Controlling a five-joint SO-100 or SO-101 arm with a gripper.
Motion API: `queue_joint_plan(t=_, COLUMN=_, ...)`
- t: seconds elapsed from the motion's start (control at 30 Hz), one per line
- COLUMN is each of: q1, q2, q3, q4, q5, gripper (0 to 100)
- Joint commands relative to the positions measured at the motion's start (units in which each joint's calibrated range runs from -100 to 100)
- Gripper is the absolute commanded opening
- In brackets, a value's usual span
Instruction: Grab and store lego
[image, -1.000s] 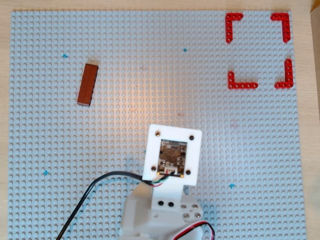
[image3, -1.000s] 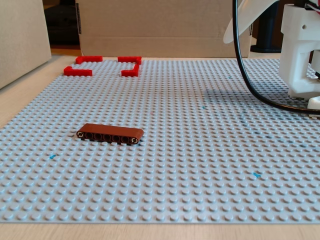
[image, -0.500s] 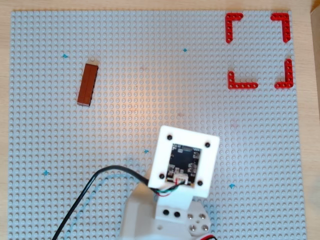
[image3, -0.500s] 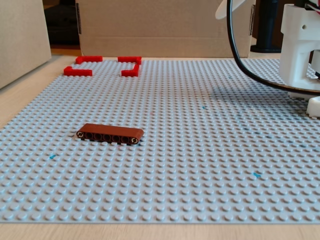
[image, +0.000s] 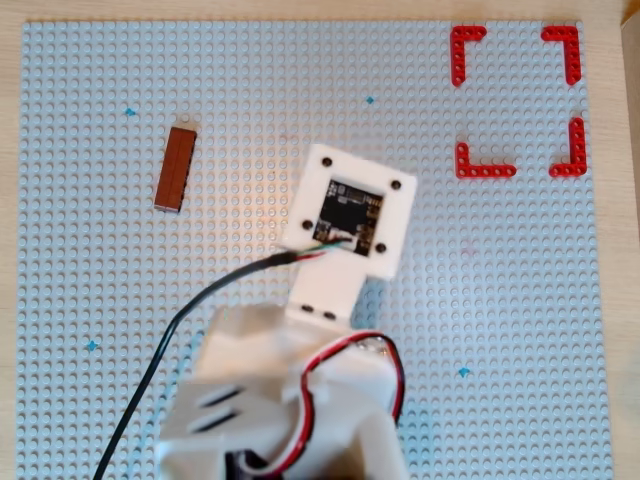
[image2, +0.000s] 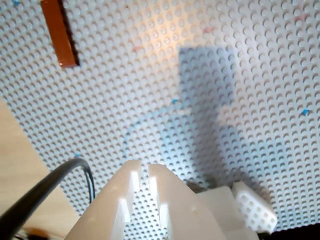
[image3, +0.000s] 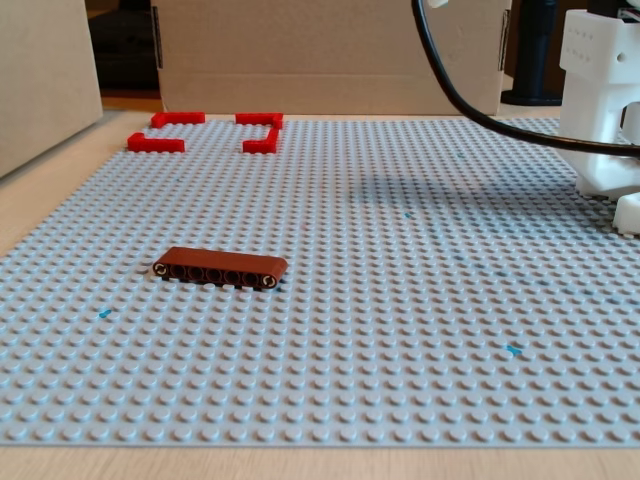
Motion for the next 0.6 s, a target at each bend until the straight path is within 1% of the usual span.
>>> queue_joint_plan(t=0.0, q1=-0.97, q2=2.67, q3=-2.7, q4=-9.65, q5=-0.67, gripper=2)
queue_joint_plan(t=0.13, q1=-1.26, q2=6.82, q3=-2.61, q4=-16.36, q5=2.47, gripper=2)
queue_joint_plan(t=0.33, q1=-1.56, q2=16.05, q3=-3.7, q4=-17.66, q5=2.62, gripper=2)
queue_joint_plan(t=0.57, q1=-3.49, q2=20.28, q3=-3.52, q4=-24.2, q5=2.62, gripper=2)
